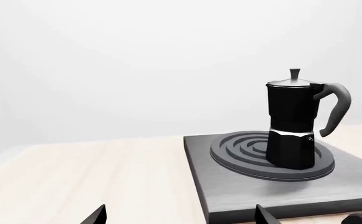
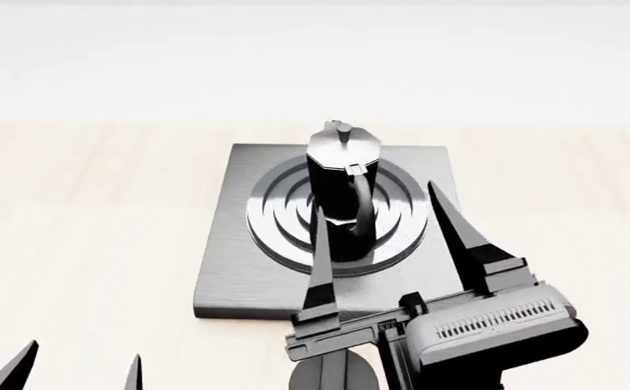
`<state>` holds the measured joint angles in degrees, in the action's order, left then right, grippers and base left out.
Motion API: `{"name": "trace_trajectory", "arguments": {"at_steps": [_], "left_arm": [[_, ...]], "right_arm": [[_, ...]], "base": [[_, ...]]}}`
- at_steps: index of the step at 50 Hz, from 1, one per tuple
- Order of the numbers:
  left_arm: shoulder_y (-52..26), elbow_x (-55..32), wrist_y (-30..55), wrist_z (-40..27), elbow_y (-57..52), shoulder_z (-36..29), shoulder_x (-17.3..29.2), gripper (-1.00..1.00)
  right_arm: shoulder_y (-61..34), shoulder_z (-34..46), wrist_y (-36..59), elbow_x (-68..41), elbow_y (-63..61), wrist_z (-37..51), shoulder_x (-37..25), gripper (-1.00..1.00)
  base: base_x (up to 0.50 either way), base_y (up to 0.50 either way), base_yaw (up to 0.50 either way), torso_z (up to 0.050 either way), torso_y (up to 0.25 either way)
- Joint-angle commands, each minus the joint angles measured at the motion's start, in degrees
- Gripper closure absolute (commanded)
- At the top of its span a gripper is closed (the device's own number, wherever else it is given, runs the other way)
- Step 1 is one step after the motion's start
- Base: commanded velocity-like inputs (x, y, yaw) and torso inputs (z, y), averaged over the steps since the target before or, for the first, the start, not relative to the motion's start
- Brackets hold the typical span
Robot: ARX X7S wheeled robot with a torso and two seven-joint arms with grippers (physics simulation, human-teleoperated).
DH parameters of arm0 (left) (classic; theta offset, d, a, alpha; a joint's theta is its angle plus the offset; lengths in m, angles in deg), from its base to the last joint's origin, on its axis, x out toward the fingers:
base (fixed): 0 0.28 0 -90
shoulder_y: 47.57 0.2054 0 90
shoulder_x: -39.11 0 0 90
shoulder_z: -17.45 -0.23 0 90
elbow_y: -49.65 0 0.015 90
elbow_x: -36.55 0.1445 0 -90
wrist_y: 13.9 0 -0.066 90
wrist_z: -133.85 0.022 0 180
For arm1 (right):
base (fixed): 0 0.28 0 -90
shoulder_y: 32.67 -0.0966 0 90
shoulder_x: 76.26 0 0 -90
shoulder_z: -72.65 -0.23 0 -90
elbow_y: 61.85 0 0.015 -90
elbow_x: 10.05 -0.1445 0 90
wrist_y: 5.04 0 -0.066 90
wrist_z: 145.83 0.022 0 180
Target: Put the moka pot on the stove.
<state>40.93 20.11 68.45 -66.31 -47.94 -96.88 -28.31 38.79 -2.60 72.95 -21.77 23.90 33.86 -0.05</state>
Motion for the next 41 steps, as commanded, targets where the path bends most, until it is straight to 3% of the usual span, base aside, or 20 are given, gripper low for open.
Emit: {"name": "trace_trajectory", "arguments": {"at_steps": [1, 41], "left_arm": [[-0.06, -0.05, -0.1, -0.09, 0.2, -0.09, 0.02, -1.0], [-0.3, -0.22, 0.02, -0.26, 0.19, -0.58, 0.33, -1.0]], "right_arm": [[2.76, 0.01, 0.05, 0.96, -5.49, 1.48, -1.35, -1.0], [8.83, -3.15, -0.93, 1.85, -14.4, 5.64, -4.88, -1.0]], "base": [[0.0, 0.0, 0.0, 0.0, 0.0], [0.0, 0.0, 0.0, 0.0, 0.0]]}}
